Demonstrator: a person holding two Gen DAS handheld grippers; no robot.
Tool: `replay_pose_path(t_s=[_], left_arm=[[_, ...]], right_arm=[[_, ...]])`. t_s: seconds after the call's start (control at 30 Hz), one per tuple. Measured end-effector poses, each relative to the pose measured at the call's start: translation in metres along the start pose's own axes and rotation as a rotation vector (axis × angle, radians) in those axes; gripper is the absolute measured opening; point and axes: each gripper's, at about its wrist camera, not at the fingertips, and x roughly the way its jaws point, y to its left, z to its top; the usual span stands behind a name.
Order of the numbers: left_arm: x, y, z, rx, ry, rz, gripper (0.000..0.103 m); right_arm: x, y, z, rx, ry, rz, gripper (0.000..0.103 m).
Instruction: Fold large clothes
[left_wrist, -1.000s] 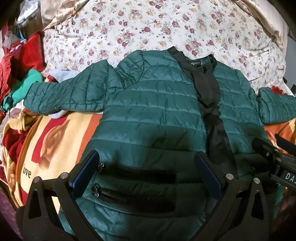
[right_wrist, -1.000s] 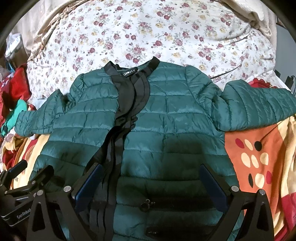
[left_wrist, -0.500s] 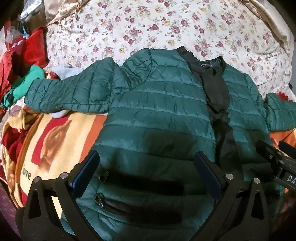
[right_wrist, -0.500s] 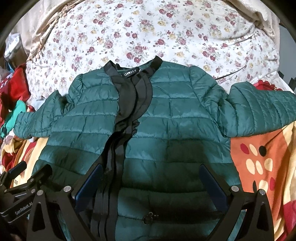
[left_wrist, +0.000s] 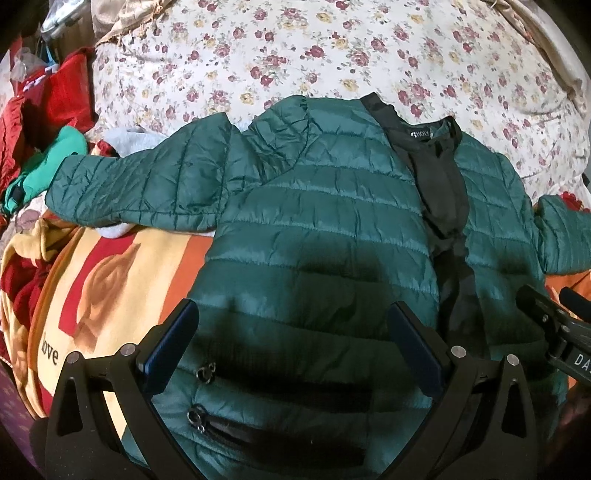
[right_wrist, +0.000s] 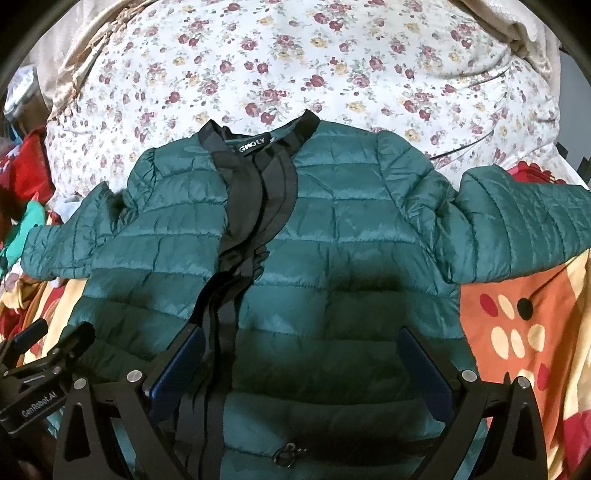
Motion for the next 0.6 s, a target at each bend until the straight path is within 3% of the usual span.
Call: replay_pose_path(t_s=[0.6], left_arm=[[-0.006, 0.002, 0.063, 0.012, -0.099, 0.037, 0.102]], right_arm=[[0.001, 0.008, 0.053, -0.011, -0.052, 0.008, 0.103]])
